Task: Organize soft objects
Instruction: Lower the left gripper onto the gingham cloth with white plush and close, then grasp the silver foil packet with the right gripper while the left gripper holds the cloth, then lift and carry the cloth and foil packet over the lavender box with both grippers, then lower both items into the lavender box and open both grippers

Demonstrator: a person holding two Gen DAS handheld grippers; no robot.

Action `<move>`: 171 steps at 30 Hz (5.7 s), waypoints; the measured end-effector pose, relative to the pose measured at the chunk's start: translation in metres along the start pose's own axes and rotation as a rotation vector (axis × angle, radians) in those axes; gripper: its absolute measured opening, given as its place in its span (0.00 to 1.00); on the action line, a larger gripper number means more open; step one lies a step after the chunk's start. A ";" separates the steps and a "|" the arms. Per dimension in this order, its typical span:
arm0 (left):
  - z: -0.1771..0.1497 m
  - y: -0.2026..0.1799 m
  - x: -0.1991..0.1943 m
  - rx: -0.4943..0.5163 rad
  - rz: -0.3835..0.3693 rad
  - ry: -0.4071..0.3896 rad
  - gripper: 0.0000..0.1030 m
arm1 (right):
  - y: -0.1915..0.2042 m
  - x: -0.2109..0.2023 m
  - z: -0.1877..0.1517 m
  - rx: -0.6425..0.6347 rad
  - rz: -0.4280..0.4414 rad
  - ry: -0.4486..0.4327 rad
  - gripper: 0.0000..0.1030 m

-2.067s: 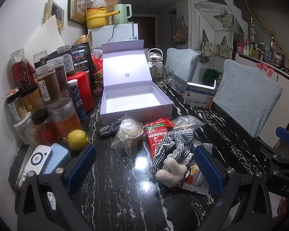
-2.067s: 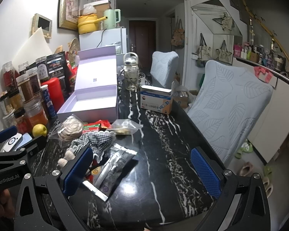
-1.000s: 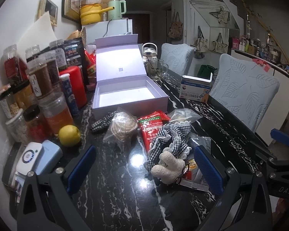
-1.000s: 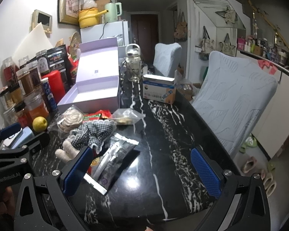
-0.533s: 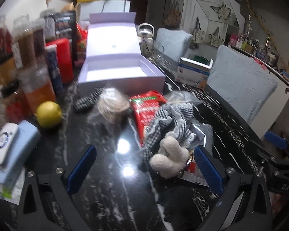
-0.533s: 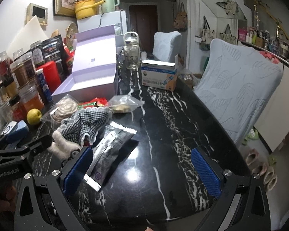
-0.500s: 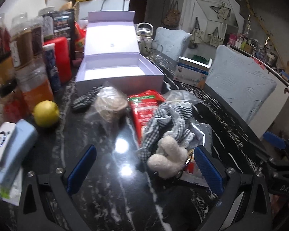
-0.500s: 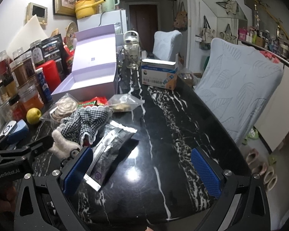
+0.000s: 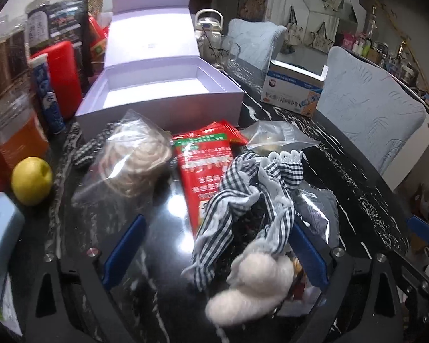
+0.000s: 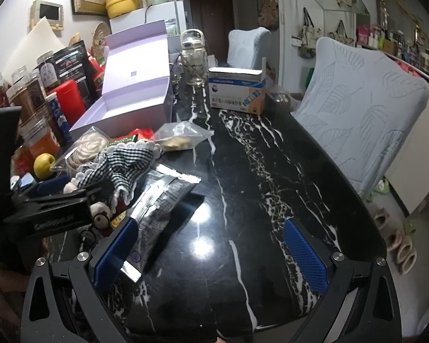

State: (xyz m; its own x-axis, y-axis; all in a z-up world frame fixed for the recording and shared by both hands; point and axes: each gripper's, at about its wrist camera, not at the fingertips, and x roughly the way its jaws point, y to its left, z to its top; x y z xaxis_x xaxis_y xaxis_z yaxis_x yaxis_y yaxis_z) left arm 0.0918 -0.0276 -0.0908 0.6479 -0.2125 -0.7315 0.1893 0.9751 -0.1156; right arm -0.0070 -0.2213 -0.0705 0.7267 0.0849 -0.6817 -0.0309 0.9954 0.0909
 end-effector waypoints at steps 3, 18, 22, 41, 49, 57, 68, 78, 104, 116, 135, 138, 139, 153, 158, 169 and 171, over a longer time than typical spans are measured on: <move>0.001 0.000 0.012 -0.003 -0.025 0.040 0.87 | -0.001 0.002 -0.001 0.007 0.005 0.005 1.00; -0.018 0.010 -0.029 -0.022 -0.050 -0.061 0.45 | 0.013 0.013 -0.001 -0.023 0.043 0.027 1.00; -0.025 0.016 -0.050 -0.037 -0.022 -0.109 0.45 | 0.018 0.017 0.000 -0.027 0.054 0.024 1.00; -0.041 0.040 -0.064 -0.112 -0.009 -0.124 0.45 | 0.032 0.068 -0.001 0.013 -0.008 0.027 0.82; -0.043 0.039 -0.062 -0.107 -0.014 -0.124 0.45 | 0.039 0.065 -0.005 -0.052 0.014 -0.004 0.46; -0.045 0.038 -0.065 -0.100 -0.023 -0.124 0.45 | 0.043 0.054 -0.010 -0.087 0.047 -0.027 0.33; -0.040 0.038 -0.082 -0.094 -0.023 -0.165 0.45 | 0.048 0.026 -0.011 -0.100 0.125 -0.071 0.28; -0.007 0.042 -0.090 -0.076 -0.044 -0.213 0.45 | 0.048 0.005 0.013 -0.104 0.167 -0.163 0.27; 0.136 0.057 -0.097 -0.037 -0.044 -0.297 0.45 | 0.074 0.013 0.150 -0.199 0.196 -0.212 0.27; 0.197 0.068 -0.066 -0.032 -0.053 -0.307 0.45 | 0.086 0.047 0.211 -0.222 0.215 -0.211 0.27; 0.254 0.109 0.016 -0.066 0.038 -0.252 0.45 | 0.118 0.132 0.278 -0.268 0.248 -0.171 0.27; 0.257 0.115 0.033 -0.071 0.062 -0.229 0.45 | 0.124 0.151 0.286 -0.271 0.252 -0.153 0.27; 0.258 0.116 0.038 -0.070 0.072 -0.224 0.45 | 0.126 0.158 0.288 -0.271 0.258 -0.145 0.27; 0.256 0.127 0.103 -0.061 0.139 -0.076 0.45 | 0.131 0.218 0.289 -0.297 0.265 -0.036 0.27; 0.253 0.130 0.120 -0.072 0.151 -0.021 0.45 | 0.132 0.228 0.287 -0.296 0.257 -0.006 0.28; 0.251 0.132 0.143 -0.055 0.217 0.059 0.46 | 0.133 0.246 0.282 -0.293 0.238 0.063 0.31; 0.250 0.132 0.145 -0.061 0.211 0.070 0.47 | 0.132 0.246 0.281 -0.292 0.235 0.066 0.34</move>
State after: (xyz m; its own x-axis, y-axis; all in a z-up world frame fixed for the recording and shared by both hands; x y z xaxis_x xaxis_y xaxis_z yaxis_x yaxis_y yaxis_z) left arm 0.3954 0.0548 -0.0438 0.6153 -0.0002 -0.7883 0.0083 0.9999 0.0063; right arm 0.3611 -0.0816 -0.0221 0.6309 0.3054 -0.7132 -0.3928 0.9185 0.0459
